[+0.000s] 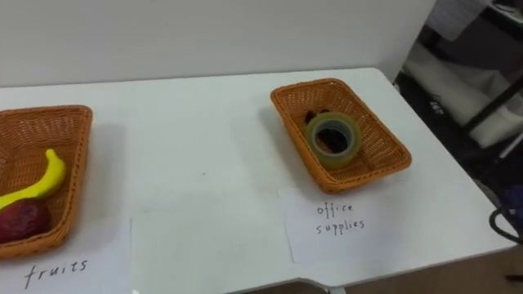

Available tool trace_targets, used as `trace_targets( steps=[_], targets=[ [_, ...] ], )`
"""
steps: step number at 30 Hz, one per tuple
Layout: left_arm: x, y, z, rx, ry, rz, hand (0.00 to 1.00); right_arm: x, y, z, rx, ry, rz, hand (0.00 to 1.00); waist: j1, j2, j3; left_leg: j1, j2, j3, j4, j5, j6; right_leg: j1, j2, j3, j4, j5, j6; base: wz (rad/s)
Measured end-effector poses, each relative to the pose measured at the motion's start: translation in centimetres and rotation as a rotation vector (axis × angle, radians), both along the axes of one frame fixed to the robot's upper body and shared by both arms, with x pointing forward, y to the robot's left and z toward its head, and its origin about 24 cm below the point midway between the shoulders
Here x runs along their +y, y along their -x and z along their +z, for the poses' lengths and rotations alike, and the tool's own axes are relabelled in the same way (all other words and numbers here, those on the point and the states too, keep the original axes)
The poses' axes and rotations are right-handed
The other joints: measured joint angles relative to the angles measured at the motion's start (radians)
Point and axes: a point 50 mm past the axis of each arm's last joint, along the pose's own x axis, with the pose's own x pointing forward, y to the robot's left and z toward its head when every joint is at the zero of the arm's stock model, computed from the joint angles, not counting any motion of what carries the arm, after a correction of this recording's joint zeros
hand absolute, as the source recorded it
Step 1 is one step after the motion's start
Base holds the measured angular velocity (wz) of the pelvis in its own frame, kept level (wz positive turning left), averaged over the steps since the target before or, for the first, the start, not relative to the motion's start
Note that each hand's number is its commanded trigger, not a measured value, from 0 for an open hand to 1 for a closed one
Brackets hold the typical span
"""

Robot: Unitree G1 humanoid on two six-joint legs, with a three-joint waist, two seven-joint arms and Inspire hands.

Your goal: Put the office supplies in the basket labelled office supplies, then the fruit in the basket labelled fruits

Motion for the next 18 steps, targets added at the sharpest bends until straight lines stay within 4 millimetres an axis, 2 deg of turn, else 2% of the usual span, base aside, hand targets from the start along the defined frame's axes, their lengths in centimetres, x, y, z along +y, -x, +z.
trace_targets(
  steps=[4,8,11,13,15,16,18],
  targets=[
    [-0.1,-0.1,-0.1,-0.014,-0.017,0.007,0.0,-1.2,1.9,-1.7,0.035,-0.076,-0.091,0.0,-0.021,0.005,0.0005,-0.008,0.013,0.023,0.0,-0.003,-0.005,-0.022,0.006,0.0,0.002,0.004,-0.006,-0.23],
    [-0.2,-0.1,0.0,-0.032,-0.031,0.008,0.0,-2.8,5.4,-4.9,0.092,-0.223,-0.197,0.0,-0.031,0.016,-0.0015,-0.007,0.015,0.044,-0.006,-0.003,-0.011,-0.031,0.02,0.028,-0.006,0.008,-0.011,-0.18],
    [-0.2,0.6,-0.1,-0.027,-0.048,0.011,0.0,-3.8,7.4,-7.0,0.154,-0.282,-0.321,0.0,-0.037,0.022,-0.0026,-0.004,0.015,0.044,-0.007,-0.003,-0.013,-0.029,0.023,0.039,-0.008,0.008,-0.011,-0.12],
    [-0.1,0.7,-0.1,-0.033,-0.059,0.012,0.0,-4.2,9.2,-9.1,0.18,-0.342,-0.396,0.0,-0.043,0.023,-0.0021,-0.006,0.015,0.043,-0.005,-0.003,-0.013,-0.027,0.024,0.041,-0.014,0.007,-0.011,-0.01],
    [-0.1,0.6,0.0,-0.048,-0.056,0.024,0.0,-3.9,11.3,-12.4,0.24,-0.467,-0.477,0.0,-0.049,0.022,-0.0012,-0.01,0.015,0.043,-0.005,-0.003,-0.013,-0.032,0.025,0.049,-0.024,0.007,-0.012,0.02],
    [-0.2,0.6,0.0,-0.049,-0.057,0.028,0.0,-3.7,11.8,-13.3,0.26,-0.495,-0.495,0.0,-0.051,0.024,-0.0012,-0.01,0.015,0.043,-0.005,-0.003,-0.013,-0.031,0.026,0.05,-0.027,0.007,-0.012,0.0],
    [-0.4,0.8,-0.2,-0.057,-0.051,0.047,0.0,-3.1,14.3,-16.9,0.35,-0.602,-0.585,0.0,-0.051,0.027,-0.0004,-0.008,0.014,0.043,-0.007,-0.003,-0.013,-0.03,0.026,0.053,-0.027,0.008,-0.011,0.0]
  ],
)
